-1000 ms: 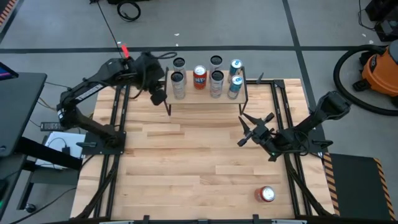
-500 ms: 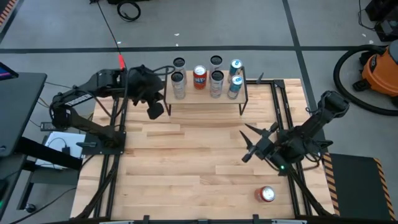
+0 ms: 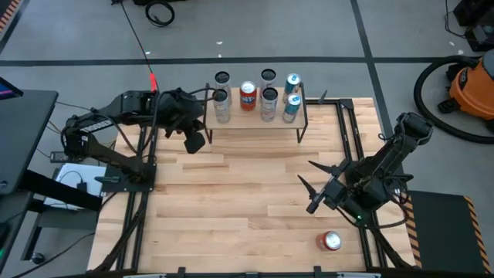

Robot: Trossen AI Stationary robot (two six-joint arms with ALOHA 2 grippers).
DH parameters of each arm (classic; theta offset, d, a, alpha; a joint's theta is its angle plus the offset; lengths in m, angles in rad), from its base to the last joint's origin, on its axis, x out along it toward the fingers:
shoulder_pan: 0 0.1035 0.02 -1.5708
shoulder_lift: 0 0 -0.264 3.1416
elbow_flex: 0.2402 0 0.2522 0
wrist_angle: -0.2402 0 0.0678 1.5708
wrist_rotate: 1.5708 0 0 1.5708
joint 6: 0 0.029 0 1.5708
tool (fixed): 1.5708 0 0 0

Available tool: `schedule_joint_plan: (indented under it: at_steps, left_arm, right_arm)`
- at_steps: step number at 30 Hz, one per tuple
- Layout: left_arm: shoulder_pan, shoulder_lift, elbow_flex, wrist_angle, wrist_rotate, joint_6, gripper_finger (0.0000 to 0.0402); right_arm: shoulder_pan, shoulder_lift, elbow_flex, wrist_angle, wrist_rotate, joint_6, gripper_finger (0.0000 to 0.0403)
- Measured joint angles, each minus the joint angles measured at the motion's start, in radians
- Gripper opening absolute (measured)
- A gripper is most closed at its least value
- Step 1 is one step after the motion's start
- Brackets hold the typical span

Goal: Place canned beverage on shelf
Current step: Put the red soda can on the shelf aligned with the other red soda can

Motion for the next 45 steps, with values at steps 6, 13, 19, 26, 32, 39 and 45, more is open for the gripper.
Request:
schedule_joint_plan:
  at_steps: [6, 13, 19, 26, 32, 39, 45]
  left_arm:
    - [0.0, 0.0, 0.0, 0.025, 0.0, -0.049, 0.0006]
    - [0.0, 0.001, 0.0, 0.066, 0.0, -0.055, 0.0006]
    - [0.0, 0.001, 0.0, 0.064, -0.001, -0.05, 0.0006]
    - [0.0, 0.001, 0.0, 0.064, 0.0, -0.029, 0.0006]
    - [0.001, 0.001, 0.0, 0.064, 0.0, -0.001, 0.0006]
    - [0.001, 0.001, 0.0, 0.063, 0.0, 0.033, 0.0006]
    - [0.001, 0.001, 0.0, 0.063, 0.0, 0.056, 0.0006]
  right_arm:
    - [0.022, 0.0, 0.0, 0.007, 0.0, -0.008, 0.0275]
    - [0.035, 0.0, 0.0, 0.007, -0.001, 0.008, 0.0275]
    - [0.035, 0.0, 0.0, 0.008, -0.017, 0.009, 0.0276]
    - [0.035, 0.0, 0.0, 0.008, -0.021, 0.009, 0.0276]
    - [0.034, 0.0, 0.0, 0.008, -0.021, 0.006, 0.0275]
    - [0.026, 0.0, 0.0, 0.019, -0.028, 0.031, 0.028]
    - [0.043, 0.0, 0.0, 0.019, -0.03, 0.104, 0.0312]
